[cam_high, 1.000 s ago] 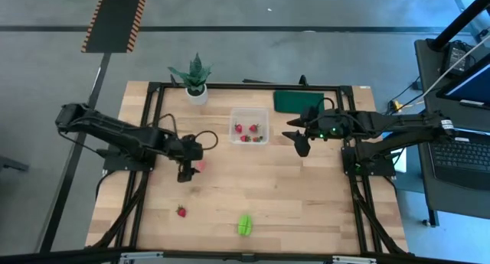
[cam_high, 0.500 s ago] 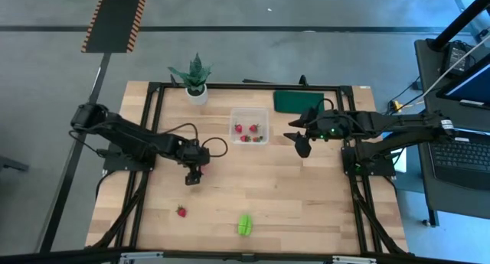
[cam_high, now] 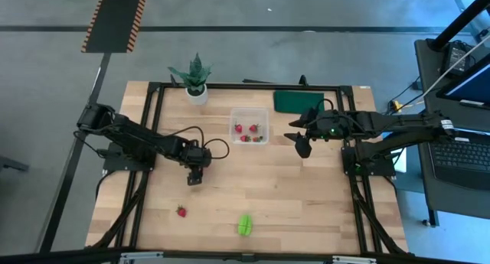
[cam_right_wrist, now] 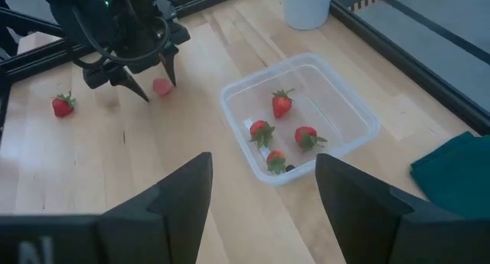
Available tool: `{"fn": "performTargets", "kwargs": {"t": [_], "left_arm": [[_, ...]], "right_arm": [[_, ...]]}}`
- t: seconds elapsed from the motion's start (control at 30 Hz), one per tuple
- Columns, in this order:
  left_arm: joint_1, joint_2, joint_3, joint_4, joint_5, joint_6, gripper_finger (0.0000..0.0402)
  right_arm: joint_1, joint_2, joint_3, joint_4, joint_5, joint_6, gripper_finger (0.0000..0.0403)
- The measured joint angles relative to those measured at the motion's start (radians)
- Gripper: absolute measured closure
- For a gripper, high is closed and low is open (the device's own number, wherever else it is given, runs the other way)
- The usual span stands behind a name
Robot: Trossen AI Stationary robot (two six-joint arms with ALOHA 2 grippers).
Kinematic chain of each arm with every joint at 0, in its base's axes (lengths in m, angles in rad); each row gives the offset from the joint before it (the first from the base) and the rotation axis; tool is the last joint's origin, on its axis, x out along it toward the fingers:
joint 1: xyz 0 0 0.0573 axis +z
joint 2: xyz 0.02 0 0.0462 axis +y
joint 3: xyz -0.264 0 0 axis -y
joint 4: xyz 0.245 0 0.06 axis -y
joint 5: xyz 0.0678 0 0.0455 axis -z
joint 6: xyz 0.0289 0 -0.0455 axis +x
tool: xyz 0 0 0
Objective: Pick and placing Produce into tupperware
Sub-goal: Put the peach into the transparent container
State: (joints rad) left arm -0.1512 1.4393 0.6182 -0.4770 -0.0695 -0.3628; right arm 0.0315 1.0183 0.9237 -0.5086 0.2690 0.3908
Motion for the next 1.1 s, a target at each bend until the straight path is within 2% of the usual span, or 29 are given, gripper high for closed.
{"fn": "performTargets", "kwargs": {"t": [0.73, 1.1], "left_arm": [[0.000, -0.001, 0.000, 0.008, 0.001, -0.005, 0.0254], [0.001, 0.003, 0.139, 0.011, 0.011, 0.030, 0.0288]], "right_arm": [[0.000, 0.000, 0.000, 0.000, 0.000, -0.006, 0.0169], [0.000, 0.000, 0.000, -0.001, 0.000, -0.006, 0.0169]]}}
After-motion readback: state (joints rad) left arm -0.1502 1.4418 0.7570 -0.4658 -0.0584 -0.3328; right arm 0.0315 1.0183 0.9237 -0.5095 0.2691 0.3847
